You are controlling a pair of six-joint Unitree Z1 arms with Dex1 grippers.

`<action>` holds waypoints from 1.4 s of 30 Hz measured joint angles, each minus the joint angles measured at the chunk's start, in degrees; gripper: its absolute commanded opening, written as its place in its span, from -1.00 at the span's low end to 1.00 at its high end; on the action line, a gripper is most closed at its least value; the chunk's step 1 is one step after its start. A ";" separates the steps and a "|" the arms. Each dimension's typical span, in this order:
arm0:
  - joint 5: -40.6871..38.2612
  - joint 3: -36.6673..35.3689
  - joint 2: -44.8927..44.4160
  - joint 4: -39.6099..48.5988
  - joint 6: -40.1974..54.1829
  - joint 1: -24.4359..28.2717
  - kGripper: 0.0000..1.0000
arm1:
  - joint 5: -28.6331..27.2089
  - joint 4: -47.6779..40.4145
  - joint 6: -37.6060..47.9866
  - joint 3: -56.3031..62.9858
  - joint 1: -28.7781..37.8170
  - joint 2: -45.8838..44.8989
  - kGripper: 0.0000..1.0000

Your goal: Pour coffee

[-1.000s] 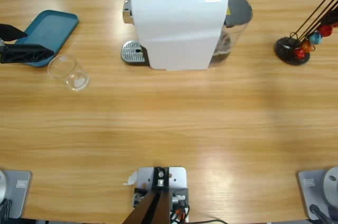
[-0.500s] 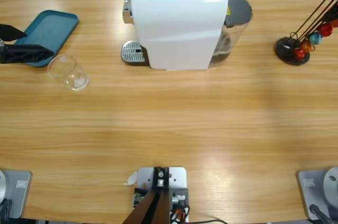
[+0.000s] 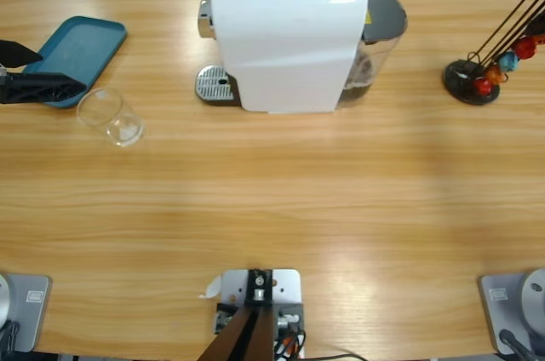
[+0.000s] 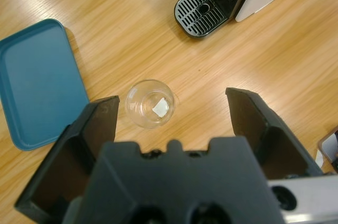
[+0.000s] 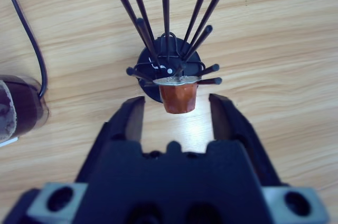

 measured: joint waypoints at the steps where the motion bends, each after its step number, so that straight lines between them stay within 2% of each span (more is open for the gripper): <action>1: 0.05 0.00 -0.01 0.00 0.00 0.00 0.73 | 0.00 0.00 0.00 0.00 0.00 0.00 0.00; 8: 0.25 0.00 -0.05 0.00 0.01 0.00 0.73 | 0.00 0.00 0.00 0.02 0.00 0.00 0.00; 10: 0.30 0.00 -0.06 0.00 0.01 0.00 0.73 | 0.00 0.00 0.00 0.07 0.00 0.00 -0.30; 14: 0.47 0.00 -0.16 0.00 0.01 0.00 0.73 | 0.00 0.00 0.00 0.20 0.00 0.00 -0.32; 17: 0.74 0.00 -0.27 0.00 0.01 0.00 0.73 | 0.00 0.00 0.00 0.25 0.00 0.00 -0.56; 23: 0.82 0.00 -0.34 0.01 0.01 0.00 0.73 | 0.00 0.00 0.00 0.35 0.00 -0.01 -0.58; 25: 0.82 0.00 -0.34 0.01 0.01 0.00 0.73 | 0.00 0.00 0.00 0.36 0.00 -0.01 -0.82; 34: 0.82 0.00 -0.36 0.02 0.01 0.00 0.73 | 0.00 -0.26 0.00 0.52 0.00 -0.01 -0.84; 36: 0.82 0.00 -0.36 0.03 0.01 0.00 0.73 | 0.00 -0.27 0.00 0.53 0.00 -0.02 -1.00; 42: 0.82 0.00 -0.36 0.04 0.01 0.00 0.73 | 0.00 -0.44 0.00 0.74 0.00 -0.08 -1.00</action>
